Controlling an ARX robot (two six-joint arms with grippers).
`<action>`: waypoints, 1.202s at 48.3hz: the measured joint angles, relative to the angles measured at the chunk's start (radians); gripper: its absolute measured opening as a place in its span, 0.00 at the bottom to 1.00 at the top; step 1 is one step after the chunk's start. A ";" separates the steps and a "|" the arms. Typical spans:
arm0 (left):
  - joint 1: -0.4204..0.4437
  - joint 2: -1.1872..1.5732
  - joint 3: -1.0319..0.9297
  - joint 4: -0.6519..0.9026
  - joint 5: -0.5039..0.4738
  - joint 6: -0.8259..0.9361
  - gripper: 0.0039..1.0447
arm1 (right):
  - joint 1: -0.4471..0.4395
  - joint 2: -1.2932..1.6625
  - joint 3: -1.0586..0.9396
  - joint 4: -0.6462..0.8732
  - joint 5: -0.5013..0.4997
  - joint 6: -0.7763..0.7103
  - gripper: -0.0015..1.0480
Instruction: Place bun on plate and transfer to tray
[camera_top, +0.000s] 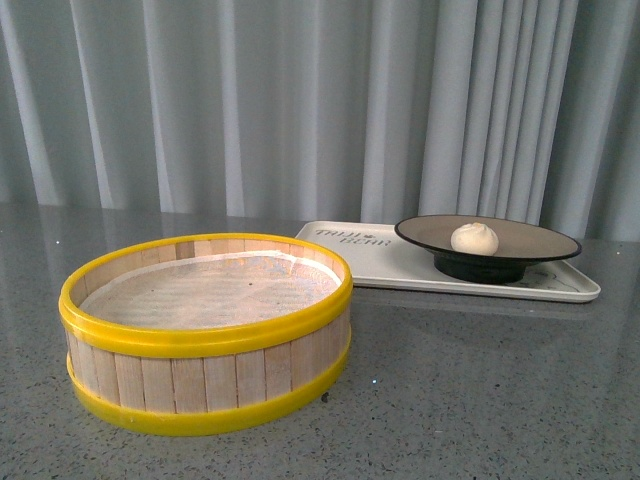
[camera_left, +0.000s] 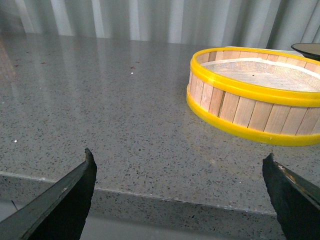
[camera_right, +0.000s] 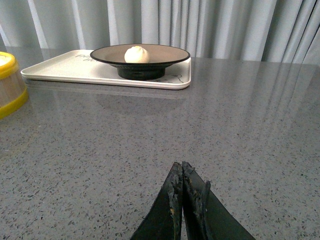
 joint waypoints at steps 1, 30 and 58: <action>0.000 0.000 0.000 0.000 0.000 0.000 0.94 | 0.000 -0.007 0.000 -0.007 0.000 0.000 0.02; 0.000 0.000 0.000 0.000 0.000 0.000 0.94 | 0.000 -0.197 0.001 -0.203 0.000 0.000 0.52; 0.000 0.000 0.000 0.000 0.000 0.000 0.94 | 0.000 -0.197 0.001 -0.203 0.000 0.001 0.92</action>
